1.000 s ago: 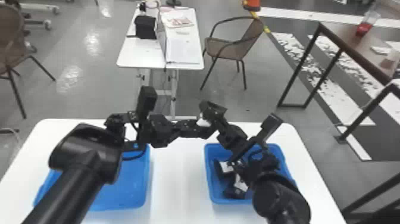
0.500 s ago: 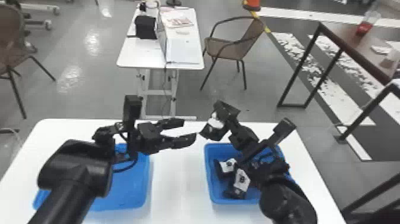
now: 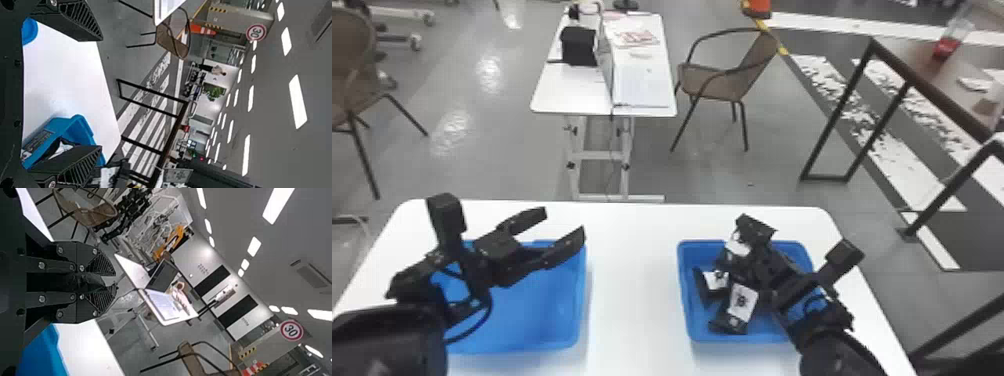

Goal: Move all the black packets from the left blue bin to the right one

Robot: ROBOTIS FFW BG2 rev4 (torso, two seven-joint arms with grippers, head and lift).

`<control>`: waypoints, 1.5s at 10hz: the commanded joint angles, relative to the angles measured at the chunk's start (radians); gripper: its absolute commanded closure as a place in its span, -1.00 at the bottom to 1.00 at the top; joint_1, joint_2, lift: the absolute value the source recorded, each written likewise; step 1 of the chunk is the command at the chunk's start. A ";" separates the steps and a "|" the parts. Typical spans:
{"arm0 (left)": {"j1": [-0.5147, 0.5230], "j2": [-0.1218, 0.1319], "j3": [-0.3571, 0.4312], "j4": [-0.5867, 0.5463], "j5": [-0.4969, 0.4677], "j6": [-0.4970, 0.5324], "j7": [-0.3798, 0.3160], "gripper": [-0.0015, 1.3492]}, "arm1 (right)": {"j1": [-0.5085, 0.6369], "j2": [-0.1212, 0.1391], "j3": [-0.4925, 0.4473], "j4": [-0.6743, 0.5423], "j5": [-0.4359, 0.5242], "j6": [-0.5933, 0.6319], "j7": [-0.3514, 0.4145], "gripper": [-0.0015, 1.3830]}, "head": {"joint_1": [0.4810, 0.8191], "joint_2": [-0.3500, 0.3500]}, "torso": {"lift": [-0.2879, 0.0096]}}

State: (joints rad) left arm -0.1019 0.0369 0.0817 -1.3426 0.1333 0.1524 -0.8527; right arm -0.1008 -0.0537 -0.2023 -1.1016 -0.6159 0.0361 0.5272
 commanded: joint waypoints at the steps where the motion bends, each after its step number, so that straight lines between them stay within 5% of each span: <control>1: 0.076 0.026 0.021 -0.072 0.083 -0.010 0.027 -1.00 | -0.013 -0.024 -0.009 0.108 0.008 -0.035 -0.012 0.84 | 0.27 -0.42 | 0.94; 2: 0.107 0.027 0.038 -0.089 0.108 -0.033 0.043 -1.00 | -0.017 -0.034 -0.031 0.152 0.030 -0.039 -0.036 0.70 | 0.27 -0.40 | 0.94; 4: 0.139 0.000 0.099 -0.096 0.115 -0.140 0.054 -0.86 | -0.003 -0.049 -0.063 0.129 0.130 -0.127 -0.049 -0.65 | 0.27 -0.44 | 0.94; 5: 0.168 -0.025 0.147 -0.125 0.075 -0.163 0.069 -0.73 | 0.039 -0.046 -0.065 0.046 0.165 -0.163 -0.098 -0.95 | 0.27 -0.45 | 0.94; 7: 0.266 -0.040 0.208 -0.168 0.054 -0.297 0.126 -0.66 | 0.170 -0.023 -0.068 -0.173 0.318 -0.260 -0.136 -0.75 | 0.27 -0.42 | 0.94; 9: 0.380 -0.040 0.244 -0.188 0.051 -0.485 0.162 -0.66 | 0.343 0.029 -0.072 -0.415 0.479 -0.314 -0.158 -0.64 | 0.27 -0.30 | 0.94; 10: 0.444 -0.040 0.244 -0.234 0.032 -0.481 0.216 -0.66 | 0.417 0.055 -0.072 -0.477 0.518 -0.386 -0.158 -0.63 | 0.27 -0.22 | 0.94; 15: 0.617 -0.040 0.191 -0.319 0.022 -0.553 0.287 -0.66 | 0.716 0.055 -0.071 -0.509 0.542 -0.624 -0.228 -0.63 | 0.27 -0.11 | 0.94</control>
State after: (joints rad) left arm 0.4938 0.0015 0.2878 -1.6432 0.1702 -0.3935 -0.5706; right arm 0.5902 -0.0045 -0.2739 -1.6121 -0.0903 -0.5656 0.3043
